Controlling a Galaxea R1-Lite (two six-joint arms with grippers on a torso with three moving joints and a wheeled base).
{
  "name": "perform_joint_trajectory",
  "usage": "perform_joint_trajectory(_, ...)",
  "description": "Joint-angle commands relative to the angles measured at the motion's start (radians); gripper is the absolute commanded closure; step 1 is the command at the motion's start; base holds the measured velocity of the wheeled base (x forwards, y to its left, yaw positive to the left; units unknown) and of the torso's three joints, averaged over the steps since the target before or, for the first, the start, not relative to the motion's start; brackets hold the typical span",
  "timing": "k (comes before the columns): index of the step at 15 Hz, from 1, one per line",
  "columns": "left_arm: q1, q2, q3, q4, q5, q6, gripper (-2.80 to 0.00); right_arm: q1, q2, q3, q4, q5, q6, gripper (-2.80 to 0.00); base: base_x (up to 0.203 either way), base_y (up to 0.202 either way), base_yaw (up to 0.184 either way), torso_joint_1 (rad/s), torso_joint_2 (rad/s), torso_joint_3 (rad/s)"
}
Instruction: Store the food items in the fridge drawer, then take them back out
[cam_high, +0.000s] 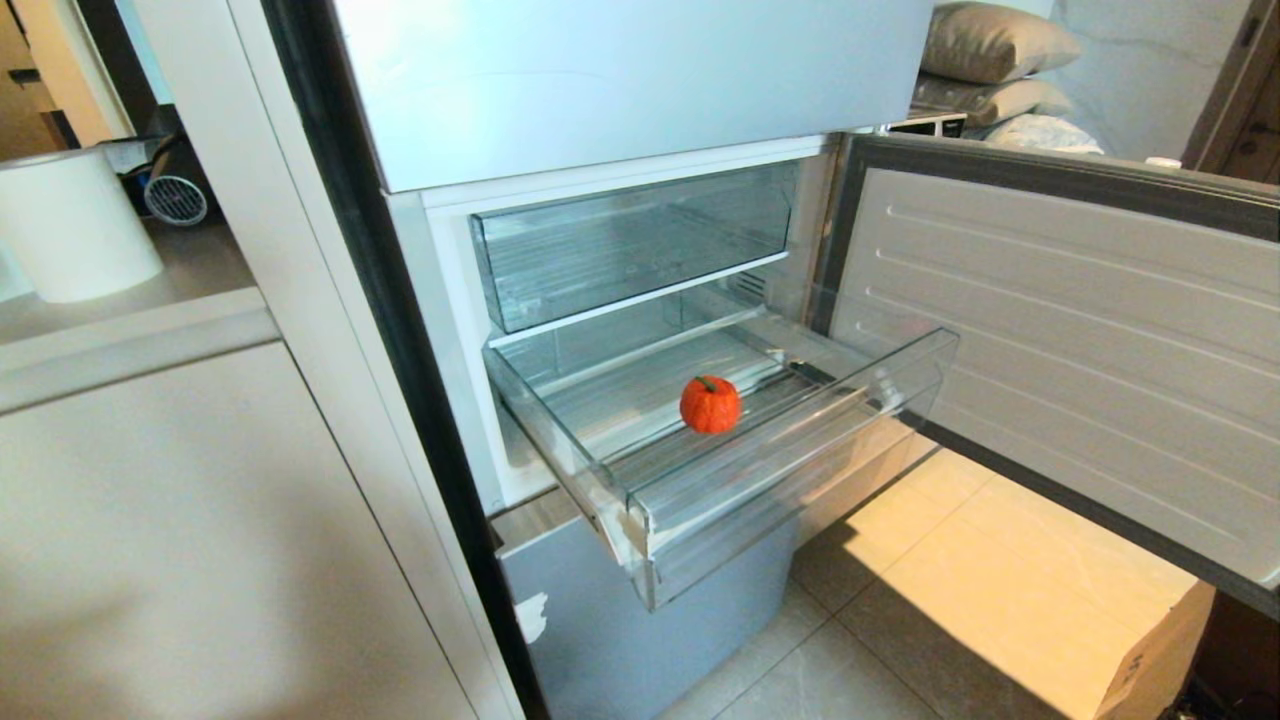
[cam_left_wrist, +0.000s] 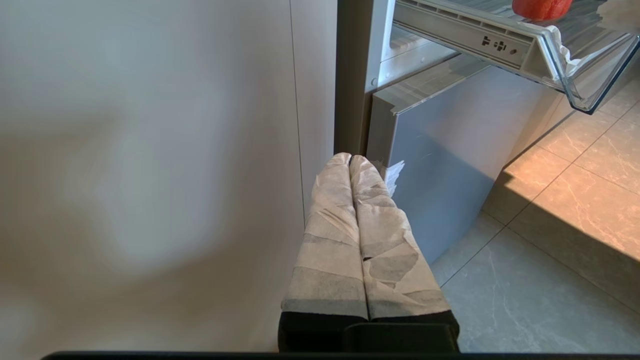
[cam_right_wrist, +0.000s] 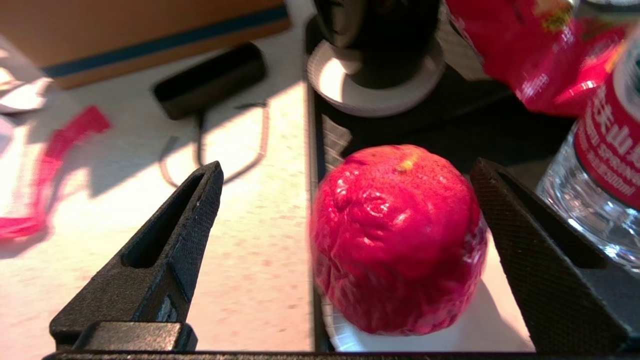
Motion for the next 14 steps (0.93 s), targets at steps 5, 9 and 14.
perform_joint_trajectory(5,0.000,0.000,0.000,0.000,0.000,0.000,0.00,-0.004,0.058,0.000,-0.006,0.006,0.005,-2.80,0.000,0.000,0.000,0.000,0.00,0.000)
perform_joint_trajectory(9,0.000,0.000,0.000,0.000,0.000,0.000,0.00,-0.008,0.068,0.008,-0.007,0.009,0.008,-2.80,0.000,0.000,0.000,0.000,0.00,0.000)
perform_joint_trajectory(14,0.000,0.000,0.000,0.000,0.000,0.000,0.00,-0.022,0.039,0.015,-0.005,0.005,0.006,0.00,0.000,0.000,0.000,0.000,0.00,0.000)
